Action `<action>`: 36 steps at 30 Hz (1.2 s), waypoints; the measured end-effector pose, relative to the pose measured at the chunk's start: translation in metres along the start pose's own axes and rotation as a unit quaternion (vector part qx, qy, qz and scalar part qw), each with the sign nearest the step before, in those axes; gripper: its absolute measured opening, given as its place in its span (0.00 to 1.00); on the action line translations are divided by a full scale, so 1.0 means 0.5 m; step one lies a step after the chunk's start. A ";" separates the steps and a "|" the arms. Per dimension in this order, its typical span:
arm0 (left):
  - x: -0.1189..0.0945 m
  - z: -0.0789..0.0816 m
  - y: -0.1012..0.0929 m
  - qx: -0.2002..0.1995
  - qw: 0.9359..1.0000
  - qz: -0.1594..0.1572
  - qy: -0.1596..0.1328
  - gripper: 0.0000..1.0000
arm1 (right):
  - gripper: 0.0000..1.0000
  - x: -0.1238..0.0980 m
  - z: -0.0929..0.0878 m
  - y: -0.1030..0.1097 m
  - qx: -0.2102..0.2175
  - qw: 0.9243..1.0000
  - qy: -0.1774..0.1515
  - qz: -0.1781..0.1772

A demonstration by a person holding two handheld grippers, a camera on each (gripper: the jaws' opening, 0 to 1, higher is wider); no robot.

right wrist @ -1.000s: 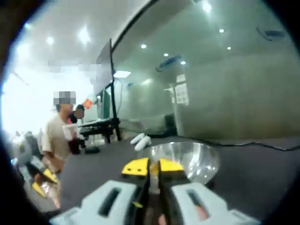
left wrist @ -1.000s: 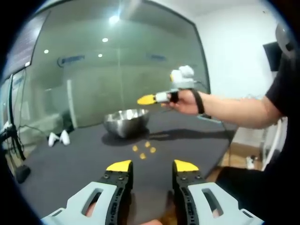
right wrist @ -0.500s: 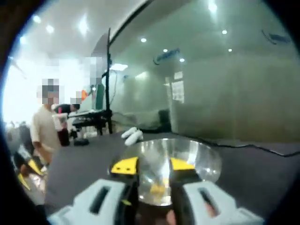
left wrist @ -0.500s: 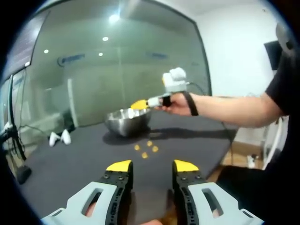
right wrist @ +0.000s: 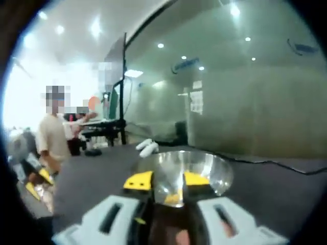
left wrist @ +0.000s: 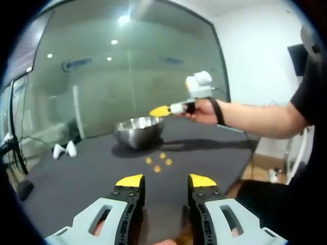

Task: Pick up the QQ candy scattered on the table and place it into the stainless steel bowl on the table

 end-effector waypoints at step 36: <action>0.004 -0.010 -0.008 -0.003 1.000 0.001 0.001 0.35 | 0.20 -0.069 -0.184 0.114 -0.018 0.989 0.098 0.109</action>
Point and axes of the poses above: the point that each gripper's makers call its tool centre point, and the gripper's own axes: x roughly forward along the fingers, y roughly to its left, z roughly out of its top, the point moved 3 cm from there along -x, roughly backward along the fingers, and after that the axes turned 1 degree about -x, right-handed, at the moved point
